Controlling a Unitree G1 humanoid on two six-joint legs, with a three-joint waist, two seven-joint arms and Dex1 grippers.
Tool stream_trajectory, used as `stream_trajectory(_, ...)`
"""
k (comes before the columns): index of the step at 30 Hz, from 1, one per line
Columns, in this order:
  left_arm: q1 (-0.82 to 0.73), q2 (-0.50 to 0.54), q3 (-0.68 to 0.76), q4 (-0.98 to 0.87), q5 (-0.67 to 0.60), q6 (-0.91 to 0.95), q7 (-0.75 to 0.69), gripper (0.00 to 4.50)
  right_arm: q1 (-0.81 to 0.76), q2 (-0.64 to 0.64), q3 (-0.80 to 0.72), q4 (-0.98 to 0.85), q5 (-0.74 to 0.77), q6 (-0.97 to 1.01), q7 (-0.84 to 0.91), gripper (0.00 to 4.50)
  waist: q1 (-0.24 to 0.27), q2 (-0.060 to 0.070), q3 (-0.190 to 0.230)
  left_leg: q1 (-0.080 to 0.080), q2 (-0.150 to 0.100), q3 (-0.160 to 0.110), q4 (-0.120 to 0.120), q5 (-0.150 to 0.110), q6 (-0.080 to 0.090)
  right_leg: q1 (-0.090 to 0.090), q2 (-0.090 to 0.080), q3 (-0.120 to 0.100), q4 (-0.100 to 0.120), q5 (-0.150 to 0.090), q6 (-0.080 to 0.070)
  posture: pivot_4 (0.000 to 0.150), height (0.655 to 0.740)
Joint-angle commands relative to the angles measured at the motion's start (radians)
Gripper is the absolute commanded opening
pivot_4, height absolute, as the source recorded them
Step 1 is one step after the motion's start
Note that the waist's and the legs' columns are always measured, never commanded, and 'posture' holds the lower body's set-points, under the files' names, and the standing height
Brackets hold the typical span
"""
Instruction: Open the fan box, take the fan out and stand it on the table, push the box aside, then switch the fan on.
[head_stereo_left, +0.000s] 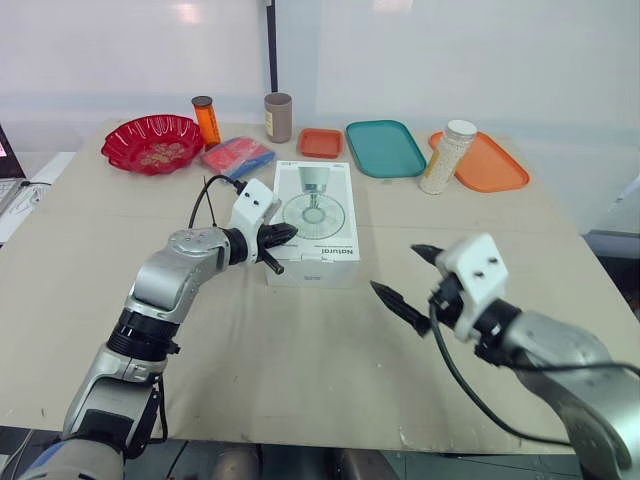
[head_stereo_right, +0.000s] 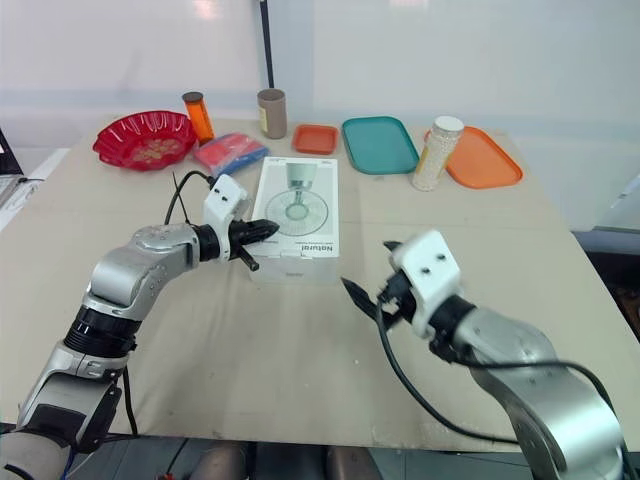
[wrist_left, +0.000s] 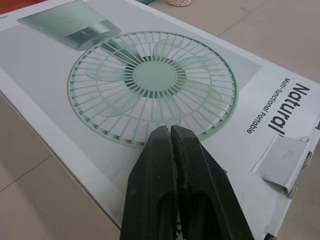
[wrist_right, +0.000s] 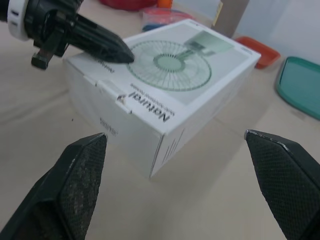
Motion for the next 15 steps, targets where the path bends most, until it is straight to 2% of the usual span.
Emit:
stream_trajectory(1,0.013,0.001,-0.009,0.003,0.018,0.007,-0.019,0.16,-0.077,-0.006,0.063,0.039,-0.041,0.017,-0.009,4.50,0.003,0.000,0.000,0.000,0.000,0.000,0.000,0.000,0.000,0.000,0.000,0.000,0.000,0.000,0.000,0.150,0.7400)
stream_trajectory(9,0.028,0.007,-0.017,0.013,0.051,-0.012,-0.036,0.16,-0.235,0.064,0.265,0.203,-0.171,-0.042,-0.003,4.50,0.002,0.000,0.000,-0.003,-0.001,-0.002,0.002,0.000,0.000,-0.001,0.000,0.000,0.000,0.000,0.000,0.150,0.7400)
stream_trajectory(15,0.032,0.003,-0.023,0.018,0.071,-0.025,-0.049,0.16,-0.288,0.109,0.342,0.304,-0.264,-0.106,0.017,4.50,-0.001,0.000,0.000,-0.004,-0.001,-0.003,0.001,0.000,0.000,-0.001,0.000,-0.001,0.000,0.000,0.000,0.150,0.7400)
